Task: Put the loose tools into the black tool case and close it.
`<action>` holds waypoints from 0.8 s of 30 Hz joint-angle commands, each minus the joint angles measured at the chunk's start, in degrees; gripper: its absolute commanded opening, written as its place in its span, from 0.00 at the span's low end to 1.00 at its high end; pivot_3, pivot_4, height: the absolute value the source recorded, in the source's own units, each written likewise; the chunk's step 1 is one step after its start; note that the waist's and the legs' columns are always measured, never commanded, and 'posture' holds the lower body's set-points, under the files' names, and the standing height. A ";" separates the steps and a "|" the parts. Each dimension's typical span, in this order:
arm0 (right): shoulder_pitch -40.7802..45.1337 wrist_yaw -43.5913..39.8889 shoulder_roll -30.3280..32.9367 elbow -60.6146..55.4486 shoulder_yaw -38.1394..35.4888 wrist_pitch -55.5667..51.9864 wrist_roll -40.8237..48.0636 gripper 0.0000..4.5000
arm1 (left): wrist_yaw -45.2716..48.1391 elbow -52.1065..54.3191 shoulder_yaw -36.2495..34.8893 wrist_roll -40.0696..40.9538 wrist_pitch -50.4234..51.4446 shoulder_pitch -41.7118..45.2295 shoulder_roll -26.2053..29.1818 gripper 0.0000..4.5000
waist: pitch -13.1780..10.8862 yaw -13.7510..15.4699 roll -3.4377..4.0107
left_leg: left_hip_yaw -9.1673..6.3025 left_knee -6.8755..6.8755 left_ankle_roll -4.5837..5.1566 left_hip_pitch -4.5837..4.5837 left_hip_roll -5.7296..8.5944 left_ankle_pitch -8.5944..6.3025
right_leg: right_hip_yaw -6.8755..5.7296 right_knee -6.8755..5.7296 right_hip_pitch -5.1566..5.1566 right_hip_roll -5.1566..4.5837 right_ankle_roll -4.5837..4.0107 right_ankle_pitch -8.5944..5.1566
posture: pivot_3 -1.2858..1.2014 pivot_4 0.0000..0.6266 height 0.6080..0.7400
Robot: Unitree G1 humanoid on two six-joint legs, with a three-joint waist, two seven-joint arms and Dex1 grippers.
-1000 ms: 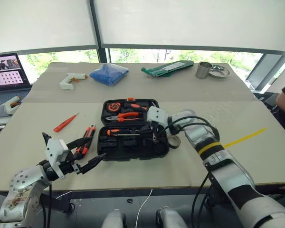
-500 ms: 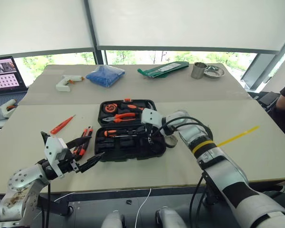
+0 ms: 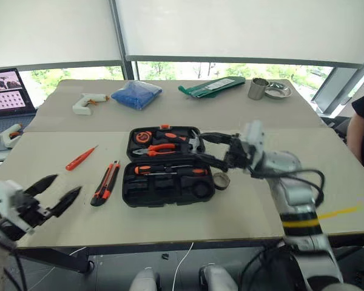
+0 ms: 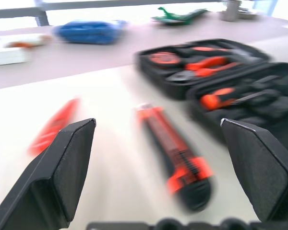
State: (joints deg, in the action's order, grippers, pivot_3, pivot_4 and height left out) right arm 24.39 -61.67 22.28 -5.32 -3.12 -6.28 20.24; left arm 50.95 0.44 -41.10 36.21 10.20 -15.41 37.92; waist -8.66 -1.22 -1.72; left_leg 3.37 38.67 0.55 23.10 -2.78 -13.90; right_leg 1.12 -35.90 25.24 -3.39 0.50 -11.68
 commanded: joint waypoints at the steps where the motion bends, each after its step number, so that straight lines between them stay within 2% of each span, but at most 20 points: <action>1: -6.10 -2.81 1.75 -5.83 -3.57 5.90 5.04 1.00 | -0.74 -6.41 -4.80 -0.76 -2.03 -1.80 0.54 1.00 | -0.02 0.05 -0.03 | 0.01 0.00 0.00 -0.03 -0.01 0.00 | 0.00 0.03 -0.03 0.01 0.01 -0.01 | 0.52 0.24 1.00; 2: -8.88 -2.19 2.27 -6.42 -4.60 4.81 6.03 1.00 | -1.70 -8.42 -5.63 -1.38 -2.65 -1.95 0.62 1.00 | -0.02 0.19 -0.04 | 0.01 0.01 0.00 -0.05 -0.01 0.00 | 0.00 0.02 -0.04 0.01 0.38 -0.24 | 0.52 0.24 1.00; 5: -15.53 -2.71 3.26 -7.93 -6.41 3.02 10.21 1.00 | -4.39 -12.09 -7.40 -0.17 -0.62 -0.87 0.79 1.00 | -0.01 0.60 -0.18 | 0.01 0.04 -0.02 -0.20 -0.04 0.01 | -0.01 -0.01 -0.16 0.01 0.15 -0.42 | 0.52 0.24 1.00; 8: -19.27 -3.55 3.71 -9.45 -5.77 5.05 10.79 1.00 | -4.96 -14.47 -6.84 0.67 1.41 1.78 1.98 1.00 | 0.03 0.99 -0.26 | 0.01 0.05 -0.04 -0.24 -0.07 0.02 | -0.03 -0.06 -0.21 -0.03 0.00 -0.51 | 0.52 0.24 1.00; 13: -19.16 1.28 2.37 -17.38 -3.96 1.85 14.26 1.00 | -4.93 -20.23 0.88 -1.60 9.88 13.12 9.45 1.00 | 0.00 1.32 -0.42 | 0.00 0.10 -0.12 -0.25 -0.12 0.06 | -0.10 -0.24 -0.14 0.03 -0.01 -0.50 | 0.52 0.24 1.00; 19: -15.22 6.61 1.57 -18.99 -2.61 1.14 13.47 1.00 | -5.15 -33.15 19.33 -14.50 9.89 37.46 14.44 1.00 | 0.05 1.84 -0.57 | -0.01 0.09 -0.45 -0.24 -0.07 0.27 | -0.15 -0.25 -0.19 0.03 0.11 -0.38 | 0.52 0.24 1.00; 20: -15.12 6.73 1.98 -18.58 -2.69 1.40 13.01 1.00 | -5.02 -36.55 22.21 -16.75 9.15 42.25 13.98 1.00 | 0.06 1.82 -0.60 | 0.00 0.07 -0.45 -0.22 -0.04 0.27 | -0.15 -0.20 -0.20 0.03 0.27 -0.24 | 0.52 0.24 1.00; 24: -15.74 8.21 3.36 -17.99 -4.08 2.05 11.93 1.00 | -7.25 -53.07 29.81 -24.40 5.53 59.09 10.65 1.00 | 0.05 1.90 -0.70 | -0.03 0.08 -0.49 0.07 0.08 0.23 | -0.14 -0.10 -0.11 0.03 0.04 -0.08 | 0.52 0.24 1.00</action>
State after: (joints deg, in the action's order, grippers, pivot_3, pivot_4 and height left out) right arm 8.47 -54.42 24.96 -22.05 -5.51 -5.27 32.33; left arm 44.46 -47.77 -13.20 15.14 18.18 40.45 48.58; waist -8.61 0.67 -2.42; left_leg 3.32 38.74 0.08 23.22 -2.68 -13.68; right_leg 0.97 -35.97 25.15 -3.36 0.55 -11.75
